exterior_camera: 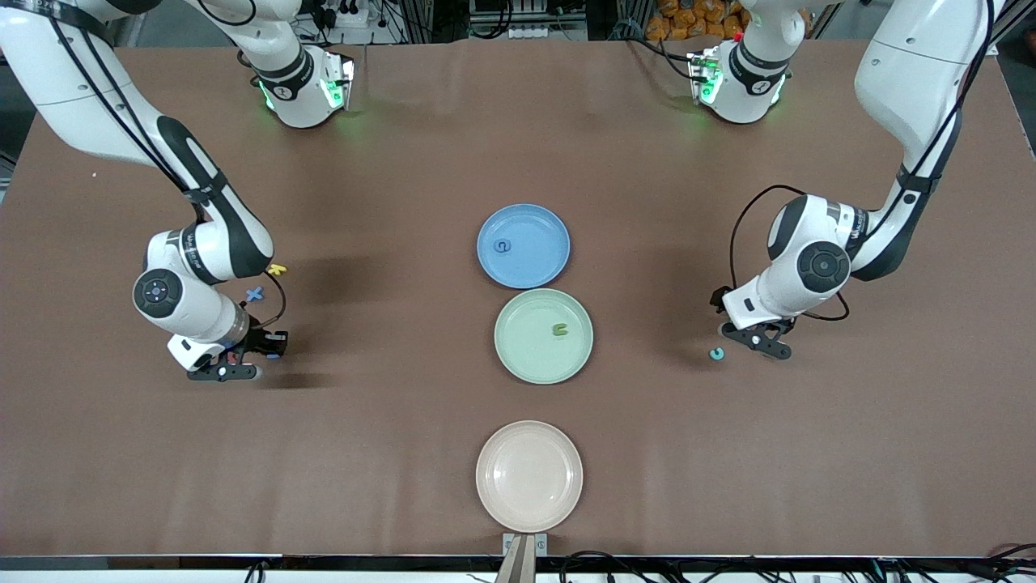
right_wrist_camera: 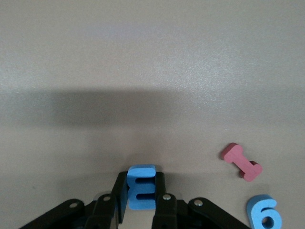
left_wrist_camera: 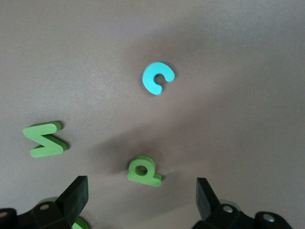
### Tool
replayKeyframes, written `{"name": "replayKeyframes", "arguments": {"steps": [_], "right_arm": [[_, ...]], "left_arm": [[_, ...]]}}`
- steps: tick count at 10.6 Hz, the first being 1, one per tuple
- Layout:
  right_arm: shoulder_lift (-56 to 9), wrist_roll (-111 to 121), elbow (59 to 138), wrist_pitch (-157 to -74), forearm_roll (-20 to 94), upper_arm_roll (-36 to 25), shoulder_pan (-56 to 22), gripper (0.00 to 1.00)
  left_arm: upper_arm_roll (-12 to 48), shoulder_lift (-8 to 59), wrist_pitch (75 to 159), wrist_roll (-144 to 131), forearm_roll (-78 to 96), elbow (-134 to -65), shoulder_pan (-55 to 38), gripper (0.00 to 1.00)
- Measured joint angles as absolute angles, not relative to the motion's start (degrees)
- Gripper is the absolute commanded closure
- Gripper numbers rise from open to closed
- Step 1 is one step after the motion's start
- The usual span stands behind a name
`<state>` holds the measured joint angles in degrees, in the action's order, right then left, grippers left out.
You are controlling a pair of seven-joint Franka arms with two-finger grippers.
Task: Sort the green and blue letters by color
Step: 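Grasp blue E with the right gripper while the left gripper returns, then drop blue E on the blue plate while the left gripper grasps green P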
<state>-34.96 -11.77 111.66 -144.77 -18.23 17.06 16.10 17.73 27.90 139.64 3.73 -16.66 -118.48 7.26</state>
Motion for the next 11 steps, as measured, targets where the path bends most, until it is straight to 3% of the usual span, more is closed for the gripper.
{"name": "replayKeyframes", "arguments": {"steps": [2,5,11], "right_arm": [[-34.9,-11.8,111.6,-144.8,-18.2,17.1,16.1,0.93],[-32.4,-15.8,110.8,-139.8,-18.1,17.3,14.9,0.93],[-24.1,-23.5,110.8,-129.4,-2.7,17.9,4.1,0.93]], "left_arm": [[18.2,26.7,139.6,4.3,-16.7,-119.8,7.1,0.15],[18.3,26.3,139.6,4.4,-18.9,-120.6,7.1,0.18],[18.2,26.6,141.5,4.4,-18.9,-122.0,7.7,0.25]]}}
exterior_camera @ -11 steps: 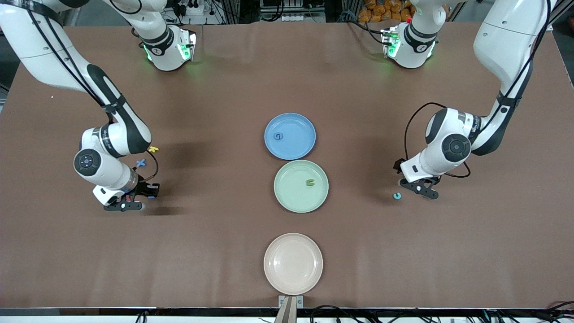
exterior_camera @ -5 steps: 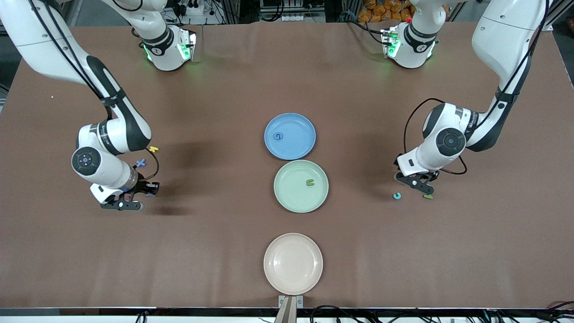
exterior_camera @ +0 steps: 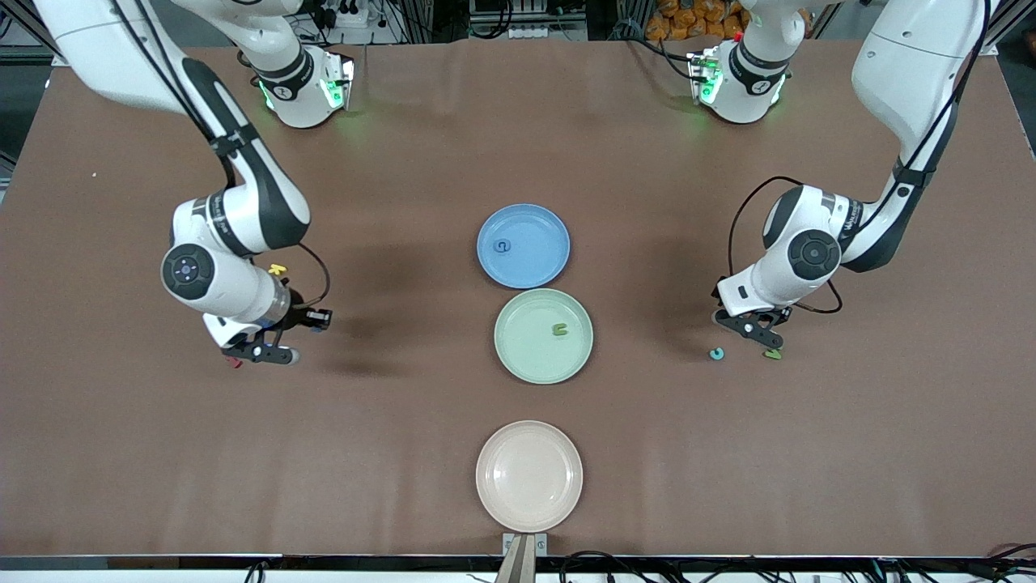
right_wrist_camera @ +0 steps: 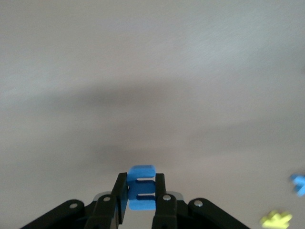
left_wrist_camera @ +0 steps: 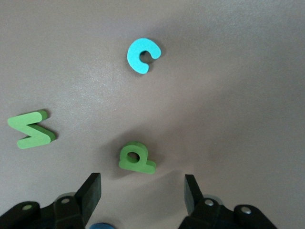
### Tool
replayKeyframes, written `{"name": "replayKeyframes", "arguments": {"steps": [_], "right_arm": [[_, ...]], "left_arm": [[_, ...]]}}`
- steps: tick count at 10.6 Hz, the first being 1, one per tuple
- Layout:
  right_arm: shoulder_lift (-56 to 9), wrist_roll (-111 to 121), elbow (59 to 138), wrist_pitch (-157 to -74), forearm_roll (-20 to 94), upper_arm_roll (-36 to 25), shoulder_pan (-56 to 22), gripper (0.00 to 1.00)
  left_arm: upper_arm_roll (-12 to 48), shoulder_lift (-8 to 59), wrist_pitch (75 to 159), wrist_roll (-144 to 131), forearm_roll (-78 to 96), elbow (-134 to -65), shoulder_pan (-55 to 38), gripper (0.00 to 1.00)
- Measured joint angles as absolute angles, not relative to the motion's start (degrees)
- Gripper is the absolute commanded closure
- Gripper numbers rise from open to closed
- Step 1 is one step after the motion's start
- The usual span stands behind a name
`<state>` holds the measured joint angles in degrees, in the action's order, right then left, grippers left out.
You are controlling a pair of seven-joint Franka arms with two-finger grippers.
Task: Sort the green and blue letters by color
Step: 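Drop blue E on the blue plate while the left gripper grasps green P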
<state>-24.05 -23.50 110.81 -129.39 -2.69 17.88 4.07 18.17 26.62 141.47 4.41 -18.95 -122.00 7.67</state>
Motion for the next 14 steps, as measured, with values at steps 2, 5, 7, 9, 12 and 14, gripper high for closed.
{"name": "replayKeyframes", "arguments": {"steps": [2,5,7,9,12,14], "right_arm": [[-21.9,-28.4,110.8,-126.9,0.2,18.0,-1.3,0.93],[-21.2,-39.2,110.9,-126.7,1.1,18.2,-12.3,0.93],[-21.2,-44.4,110.9,-127.2,1.2,18.2,-18.4,0.93],[-21.4,-48.7,110.3,-127.9,1.3,18.1,-22.6,0.93],[-25.8,-53.7,106.6,-128.2,1.3,18.0,-28.7,0.93],[-30.1,-55.9,104.0,-129.8,1.3,17.9,-31.6,0.81]], "left_arm": [[18.1,26.9,142.0,4.4,-19.0,-122.1,7.9,0.25],[18.0,27.4,143.0,4.4,-19.0,-122.1,8.3,0.25],[18.0,27.9,144.6,4.4,-19.0,-122.1,8.3,0.32],[18.0,28.4,145.3,4.4,-19.0,-122.1,8.3,0.36],[18.0,28.7,146.0,4.4,-19.0,-122.1,8.4,0.48],[18.0,28.6,146.1,4.4,-19.0,-122.1,8.4,0.6]]}}
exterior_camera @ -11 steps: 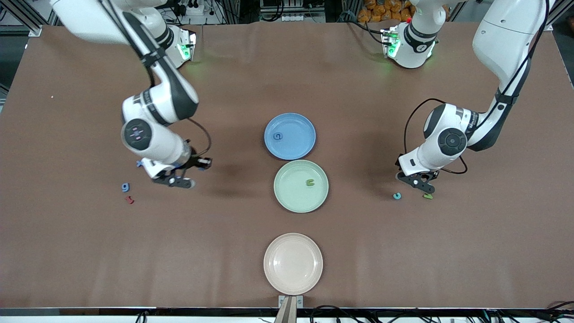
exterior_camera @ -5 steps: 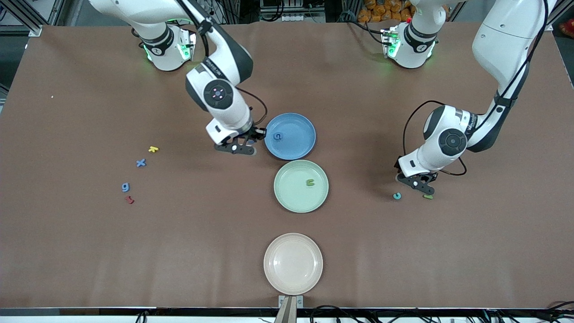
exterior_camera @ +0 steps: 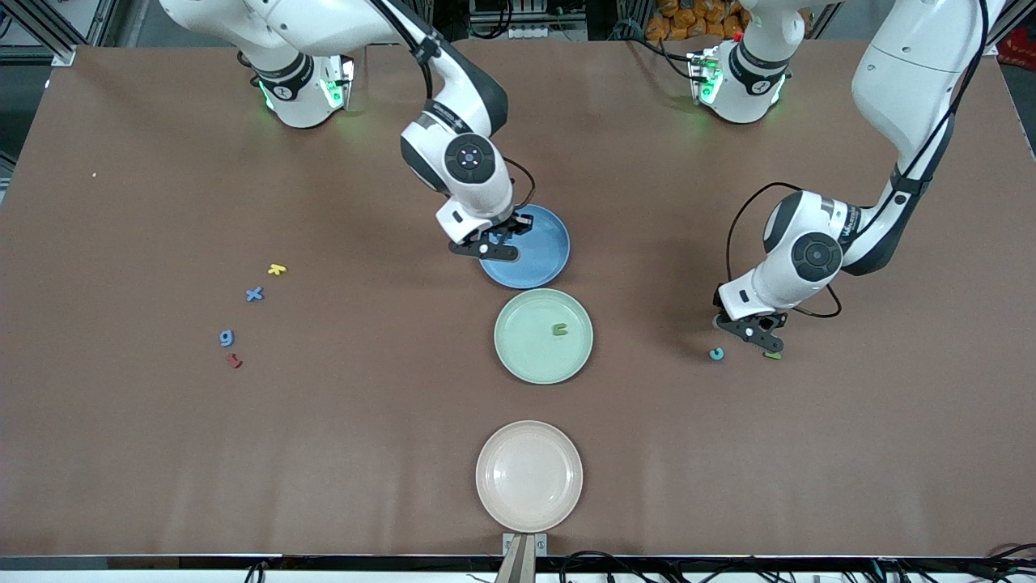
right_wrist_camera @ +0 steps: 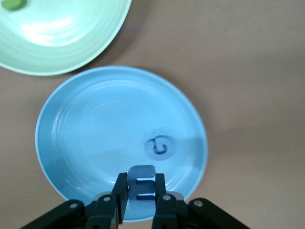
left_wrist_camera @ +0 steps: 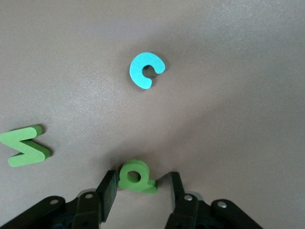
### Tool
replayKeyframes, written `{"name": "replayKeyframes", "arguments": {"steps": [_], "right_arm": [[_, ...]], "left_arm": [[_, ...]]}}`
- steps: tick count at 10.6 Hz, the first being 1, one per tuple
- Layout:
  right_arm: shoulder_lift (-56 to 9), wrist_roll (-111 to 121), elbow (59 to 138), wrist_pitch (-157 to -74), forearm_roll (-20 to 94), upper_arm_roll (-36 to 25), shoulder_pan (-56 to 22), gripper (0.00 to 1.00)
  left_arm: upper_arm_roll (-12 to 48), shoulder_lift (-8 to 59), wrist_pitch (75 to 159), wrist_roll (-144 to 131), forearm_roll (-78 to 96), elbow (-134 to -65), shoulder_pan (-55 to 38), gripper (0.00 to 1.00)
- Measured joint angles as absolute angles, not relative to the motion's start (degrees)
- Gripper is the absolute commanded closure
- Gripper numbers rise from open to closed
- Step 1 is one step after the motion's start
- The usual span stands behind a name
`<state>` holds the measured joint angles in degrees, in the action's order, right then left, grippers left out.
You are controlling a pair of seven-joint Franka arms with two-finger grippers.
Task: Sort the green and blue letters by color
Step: 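Drop blue E on the blue plate while the left gripper grasps green P, then drop green P on the green plate while the right gripper reaches blue X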
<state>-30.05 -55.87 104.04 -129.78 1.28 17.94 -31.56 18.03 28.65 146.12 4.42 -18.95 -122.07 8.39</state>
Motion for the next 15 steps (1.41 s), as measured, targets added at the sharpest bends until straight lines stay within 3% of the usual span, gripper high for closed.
{"name": "replayKeyframes", "arguments": {"steps": [1,2,3,9,15], "right_arm": [[-31.6,-56.6,103.3,-131.1,1.3,17.9,-32.5,0.32],[-32.7,-57.2,102.9,-132.3,1.3,17.8,-33.1,0.0],[-33.3,-58.8,102.6,-132.6,1.3,17.8,-33.5,0.0],[-32.9,-61.7,101.7,-131.9,0.9,17.0,-32.4,0.0],[-26.4,-45.1,107.3,-128.7,-5.2,16.6,-16.2,0.0]], "left_arm": [[18.1,28.6,146.1,4.4,-19.0,-122.1,8.4,0.72],[18.2,28.6,146.1,4.4,-19.0,-122.0,8.4,0.8],[18.2,28.6,146.1,4.4,-19.0,-122.0,8.4,0.87],[19.2,28.5,146.9,4.4,-19.0,-120.4,8.5,0.93],[26.2,28.5,147.0,1.4,-16.0,-115.9,6.9,0.93]]}}
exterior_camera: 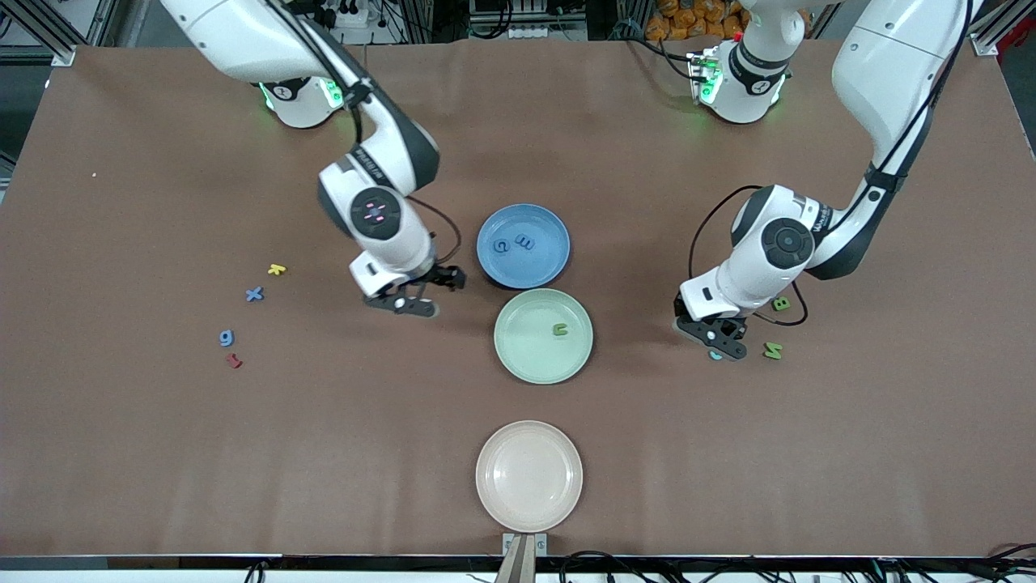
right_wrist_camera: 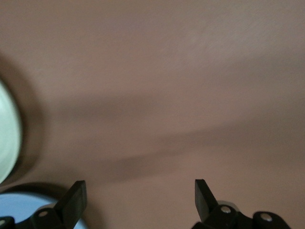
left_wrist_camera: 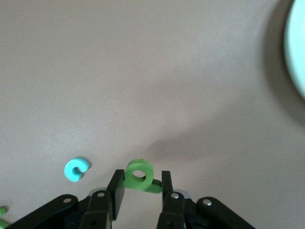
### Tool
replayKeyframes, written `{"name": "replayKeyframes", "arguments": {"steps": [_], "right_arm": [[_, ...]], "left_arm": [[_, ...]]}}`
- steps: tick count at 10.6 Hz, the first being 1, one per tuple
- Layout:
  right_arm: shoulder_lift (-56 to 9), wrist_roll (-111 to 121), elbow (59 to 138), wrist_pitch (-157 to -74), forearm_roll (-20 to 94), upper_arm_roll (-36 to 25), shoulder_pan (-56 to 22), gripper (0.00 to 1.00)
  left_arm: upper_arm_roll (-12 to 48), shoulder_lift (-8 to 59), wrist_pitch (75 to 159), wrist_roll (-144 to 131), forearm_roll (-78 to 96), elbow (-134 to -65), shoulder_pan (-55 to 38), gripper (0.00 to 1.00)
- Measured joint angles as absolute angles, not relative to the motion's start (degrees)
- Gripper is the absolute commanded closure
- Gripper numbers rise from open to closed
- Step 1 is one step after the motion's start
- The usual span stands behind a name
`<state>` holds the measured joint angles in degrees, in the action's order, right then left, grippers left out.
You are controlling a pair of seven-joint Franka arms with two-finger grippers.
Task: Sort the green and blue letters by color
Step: 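Drop green P on the green plate while the right gripper reaches blue X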
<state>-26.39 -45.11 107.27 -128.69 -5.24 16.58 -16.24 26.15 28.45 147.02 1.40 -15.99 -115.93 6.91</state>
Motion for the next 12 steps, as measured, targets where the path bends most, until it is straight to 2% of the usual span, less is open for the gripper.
{"name": "replayKeyframes", "arguments": {"steps": [4,8,9,10,11,12], "right_arm": [[-23.0,-27.5,111.6,-128.6,-7.6,16.5,-3.5,0.0],[-20.8,-14.9,115.5,-128.8,-12.2,16.4,6.9,0.0],[-20.0,-11.3,116.1,-128.8,-12.4,16.4,9.4,0.0],[-19.2,-8.0,116.8,-129.0,-12.4,16.4,11.6,0.0],[-18.3,-5.2,117.8,-130.1,-12.4,16.4,13.6,0.0],[-17.7,-2.5,119.5,-132.5,-12.4,16.4,15.4,0.0]], "left_arm": [[26.6,33.1,147.1,-8.7,-15.7,-108.3,-0.8,0.92],[26.6,38.4,147.1,-17.0,-15.7,-99.6,-8.1,0.85],[26.6,39.5,147.1,-19.1,-15.7,-98.3,-9.5,0.75],[26.5,40.5,147.1,-21.4,-15.7,-97.5,-11.2,0.55],[26.4,41.4,147.1,-23.3,-15.7,-96.9,-12.8,0.01],[26.3,42.1,147.1,-24.2,-15.7,-96.4,-13.7,0.0]]}}
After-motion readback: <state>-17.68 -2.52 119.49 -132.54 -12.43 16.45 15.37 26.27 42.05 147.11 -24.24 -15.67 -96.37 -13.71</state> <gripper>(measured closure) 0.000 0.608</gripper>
